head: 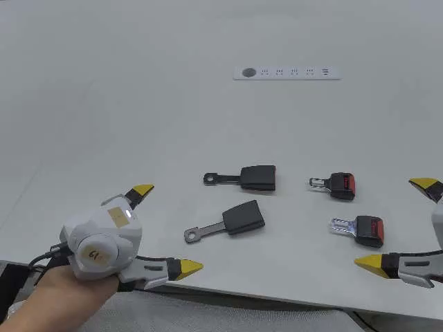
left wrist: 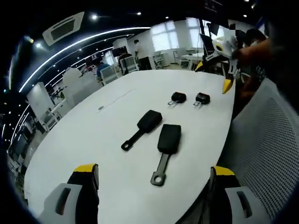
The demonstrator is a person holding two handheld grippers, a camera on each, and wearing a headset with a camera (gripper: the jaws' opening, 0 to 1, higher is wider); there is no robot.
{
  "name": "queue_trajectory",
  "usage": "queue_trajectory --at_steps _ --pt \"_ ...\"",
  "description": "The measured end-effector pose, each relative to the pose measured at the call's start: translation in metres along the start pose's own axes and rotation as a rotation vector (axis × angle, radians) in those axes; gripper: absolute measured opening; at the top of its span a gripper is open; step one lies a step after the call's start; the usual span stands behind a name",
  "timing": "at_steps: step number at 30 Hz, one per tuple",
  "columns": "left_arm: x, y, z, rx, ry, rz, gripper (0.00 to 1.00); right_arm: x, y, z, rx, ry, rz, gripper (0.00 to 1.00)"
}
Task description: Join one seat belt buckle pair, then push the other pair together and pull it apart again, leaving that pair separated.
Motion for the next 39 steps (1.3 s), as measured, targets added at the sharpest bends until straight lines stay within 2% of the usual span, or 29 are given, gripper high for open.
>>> queue_trajectory --at_steps 6,8,10,16,18,22,25,27,29,31,36,39 --pt "-0.001 -0.001 0.002 0.023 -0.020 -0.001 1.00 0.002 0.005 0.003 0.022 -0.009 0.020 0.98" --pt "-0.001 -0.001 0.002 0.021 -0.021 -0.004 1.00 0.001 0.005 0.006 0.014 -0.013 0.025 0.95" --pt "0.000 0.000 0.001 0.018 -0.013 0.011 1.00 0.001 0.006 0.005 -0.011 -0.008 0.032 0.95" --pt "-0.001 -0.002 0.001 0.028 -0.021 0.001 1.00 0.001 0.007 0.005 -0.062 -0.023 0.058 0.90" --pt "-0.001 -0.003 0.000 0.055 -0.032 0.013 1.00 0.002 0.005 0.006 -0.107 -0.025 0.076 0.89" --pt "0.000 -0.003 -0.003 0.086 -0.024 0.026 1.00 0.002 0.001 0.006 -0.092 -0.040 0.070 0.84" --pt "0.000 -0.003 -0.004 0.104 -0.018 0.038 0.99 0.002 0.001 0.002 -0.108 -0.031 0.079 0.83" --pt "-0.003 -0.006 -0.002 0.121 -0.022 0.024 0.94 0.002 0.001 0.000 -0.110 -0.031 0.086 0.81" --pt "-0.003 -0.006 -0.002 0.103 -0.010 0.015 0.94 0.000 -0.001 -0.001 -0.100 -0.037 0.085 0.79" --pt "-0.002 -0.004 -0.003 0.098 0.000 0.031 0.97 -0.001 -0.002 -0.002 -0.084 -0.041 0.089 0.76" --pt "0.000 -0.005 -0.002 0.098 0.009 0.029 1.00 0.000 -0.002 -0.006 -0.098 -0.035 0.085 0.77" --pt "0.003 -0.007 -0.002 0.074 0.026 0.024 1.00 -0.002 -0.002 -0.008 -0.149 -0.030 0.105 0.80"
Point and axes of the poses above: the centre of the closed fingertips' face, and the gripper's own axes: x roughly forward along the fingers, z roughly to its left, y roughly out of its underside, the point moved 9 cm from there along -x, roughly backward along the fingers, and after that the axes turned 1 degree about z, right-handed, at the moved point
